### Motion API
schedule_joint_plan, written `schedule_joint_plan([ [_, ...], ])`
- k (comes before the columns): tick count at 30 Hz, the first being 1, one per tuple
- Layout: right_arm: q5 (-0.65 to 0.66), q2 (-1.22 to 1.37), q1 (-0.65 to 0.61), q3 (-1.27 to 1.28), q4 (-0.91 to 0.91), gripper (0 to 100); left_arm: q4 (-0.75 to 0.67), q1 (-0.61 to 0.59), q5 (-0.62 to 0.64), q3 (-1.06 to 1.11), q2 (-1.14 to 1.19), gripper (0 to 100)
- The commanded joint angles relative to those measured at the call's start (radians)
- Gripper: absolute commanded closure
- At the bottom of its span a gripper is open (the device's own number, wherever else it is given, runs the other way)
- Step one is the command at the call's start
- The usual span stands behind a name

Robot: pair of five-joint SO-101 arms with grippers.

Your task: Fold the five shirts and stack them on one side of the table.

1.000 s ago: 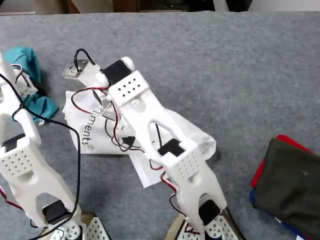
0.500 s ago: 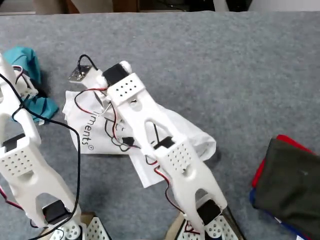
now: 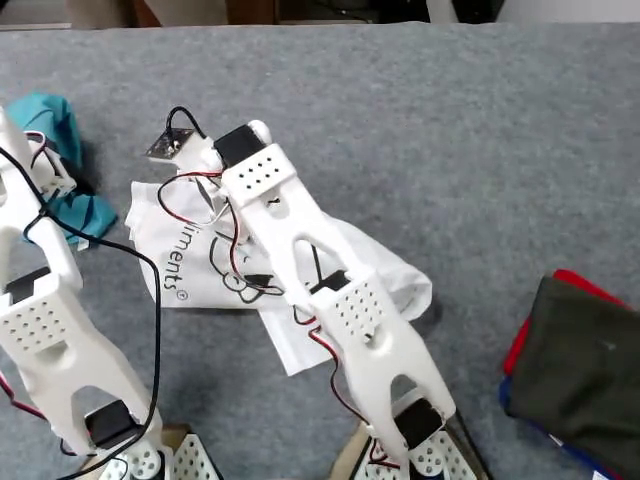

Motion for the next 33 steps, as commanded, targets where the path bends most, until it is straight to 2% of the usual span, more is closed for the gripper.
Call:
schedule_joint_plan([
  [1,-0.009,-0.005,0.016,-0.047,0.017,99.5,0.008,-0.005,0.006,-0.054,-0.022,73],
  [8,-0.017,-0.051,0.018,-0.048,0.02,99.5,0.009,-0.006,0.006,-0.054,-0.022,73],
  [15,-0.031,-0.222,0.07,-0.05,0.021,99.5,0.005,0.011,0.006,-0.055,-0.022,73],
  [20,-0.031,-0.389,0.166,-0.042,0.021,99.5,0.006,0.069,0.017,-0.117,-0.015,73],
  [24,-0.026,-0.481,0.263,-0.041,0.021,99.5,-0.011,0.126,0.077,-0.189,-0.01,72],
  [33,-0.02,-0.484,0.472,-0.041,-0.038,99.5,-0.173,0.236,0.084,-0.207,0.119,72],
])
